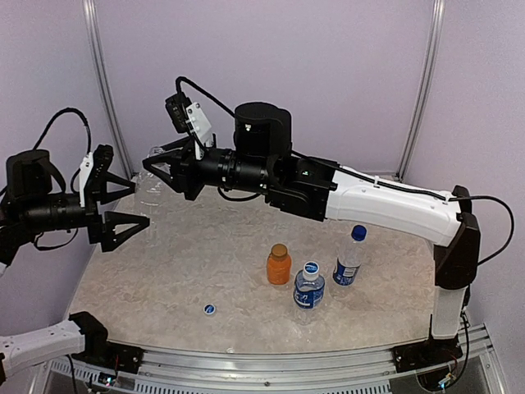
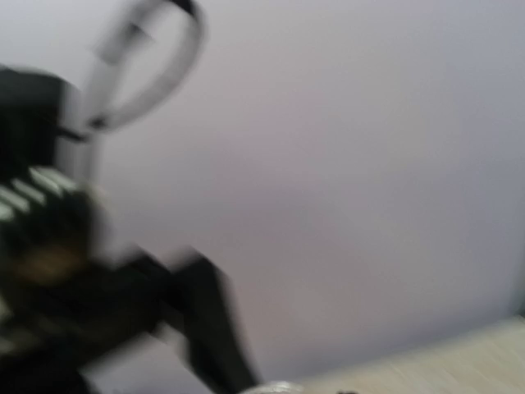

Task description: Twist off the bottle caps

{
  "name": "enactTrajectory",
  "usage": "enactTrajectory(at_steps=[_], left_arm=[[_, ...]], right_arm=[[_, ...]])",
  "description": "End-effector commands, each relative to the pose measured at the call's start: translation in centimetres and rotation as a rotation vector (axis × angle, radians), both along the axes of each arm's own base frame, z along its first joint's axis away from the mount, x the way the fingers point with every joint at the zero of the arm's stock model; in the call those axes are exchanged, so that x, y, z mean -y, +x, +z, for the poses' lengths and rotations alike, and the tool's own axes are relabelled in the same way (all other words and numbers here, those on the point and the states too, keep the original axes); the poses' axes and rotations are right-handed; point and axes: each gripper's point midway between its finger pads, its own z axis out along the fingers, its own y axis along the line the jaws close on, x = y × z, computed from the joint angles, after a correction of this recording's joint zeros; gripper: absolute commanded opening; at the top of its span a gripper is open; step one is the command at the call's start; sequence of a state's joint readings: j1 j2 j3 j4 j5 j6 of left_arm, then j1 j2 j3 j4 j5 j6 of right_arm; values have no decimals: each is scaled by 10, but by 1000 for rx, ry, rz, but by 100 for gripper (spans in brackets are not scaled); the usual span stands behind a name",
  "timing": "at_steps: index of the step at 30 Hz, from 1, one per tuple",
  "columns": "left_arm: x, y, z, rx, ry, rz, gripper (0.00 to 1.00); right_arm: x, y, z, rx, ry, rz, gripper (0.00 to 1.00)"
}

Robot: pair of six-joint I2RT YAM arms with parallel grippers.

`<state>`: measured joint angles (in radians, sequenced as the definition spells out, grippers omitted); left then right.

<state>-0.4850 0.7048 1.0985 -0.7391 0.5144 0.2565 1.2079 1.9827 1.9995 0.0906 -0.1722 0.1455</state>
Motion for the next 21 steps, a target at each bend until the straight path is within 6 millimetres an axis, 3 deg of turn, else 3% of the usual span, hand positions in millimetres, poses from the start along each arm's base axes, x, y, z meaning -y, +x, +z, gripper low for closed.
enactTrajectory(at_steps=[1,4,7,10,14,17,21], left_arm=[[-4,9,3,12,-20,55,99],[-8,14,9,8,-48,94,99],[-15,24,10,-15,-87,159,99],[-34,46,1,-67,-156,306,99],[-75,73,-30,-124,-232,553,99],[-106,80,-55,-171,-287,699,99],[-125,76,-77,-222,-361,769,99]], right_arm=[[59,58,8,55,-119,-296,0],[123,110,4,105,-222,-546,0],[212,170,-11,91,-286,-792,0],[309,214,-26,53,-285,-974,0],[405,239,-63,-6,-295,-1117,0],[449,249,-107,-78,-305,-1150,0],[482,250,-162,-123,-353,-1193,0]])
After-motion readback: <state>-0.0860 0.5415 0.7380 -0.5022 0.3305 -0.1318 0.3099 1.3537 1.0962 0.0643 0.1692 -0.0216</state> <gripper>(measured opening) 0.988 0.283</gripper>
